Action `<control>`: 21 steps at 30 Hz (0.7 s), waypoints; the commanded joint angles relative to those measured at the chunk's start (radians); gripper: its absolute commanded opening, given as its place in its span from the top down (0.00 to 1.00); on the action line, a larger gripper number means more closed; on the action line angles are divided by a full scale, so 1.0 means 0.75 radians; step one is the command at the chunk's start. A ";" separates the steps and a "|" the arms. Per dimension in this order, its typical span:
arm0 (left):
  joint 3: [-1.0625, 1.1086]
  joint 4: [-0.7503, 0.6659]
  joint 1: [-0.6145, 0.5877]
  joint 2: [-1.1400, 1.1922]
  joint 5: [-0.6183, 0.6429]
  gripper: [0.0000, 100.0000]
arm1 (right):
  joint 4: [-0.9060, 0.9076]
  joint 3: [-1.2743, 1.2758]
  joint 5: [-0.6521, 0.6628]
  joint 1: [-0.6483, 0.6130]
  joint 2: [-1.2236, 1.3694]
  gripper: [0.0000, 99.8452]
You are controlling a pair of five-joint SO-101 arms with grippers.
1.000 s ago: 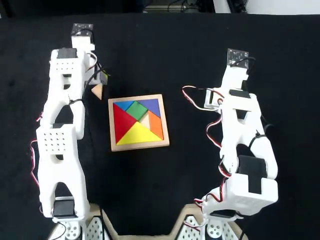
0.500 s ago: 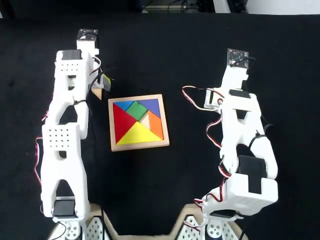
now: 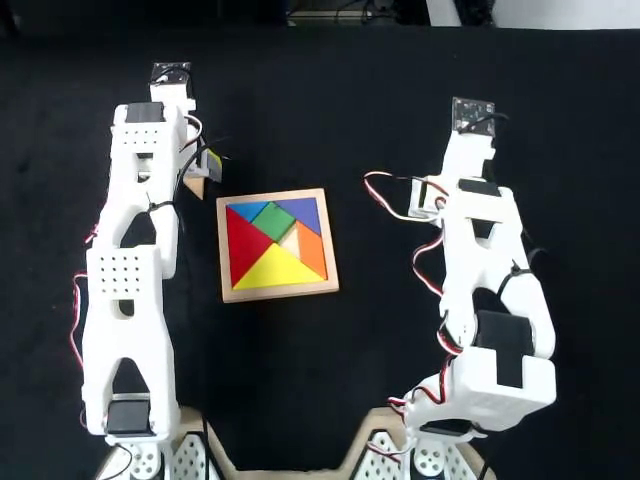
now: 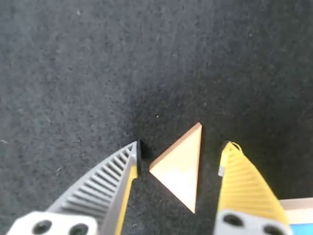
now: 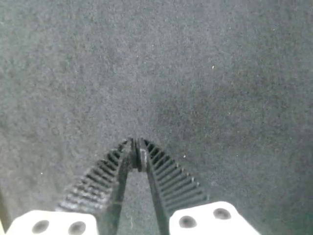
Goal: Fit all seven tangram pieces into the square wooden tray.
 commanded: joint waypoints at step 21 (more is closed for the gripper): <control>-0.040 -0.004 0.003 -0.006 0.008 0.84 | -0.020 -0.062 0.014 -0.020 -0.003 0.99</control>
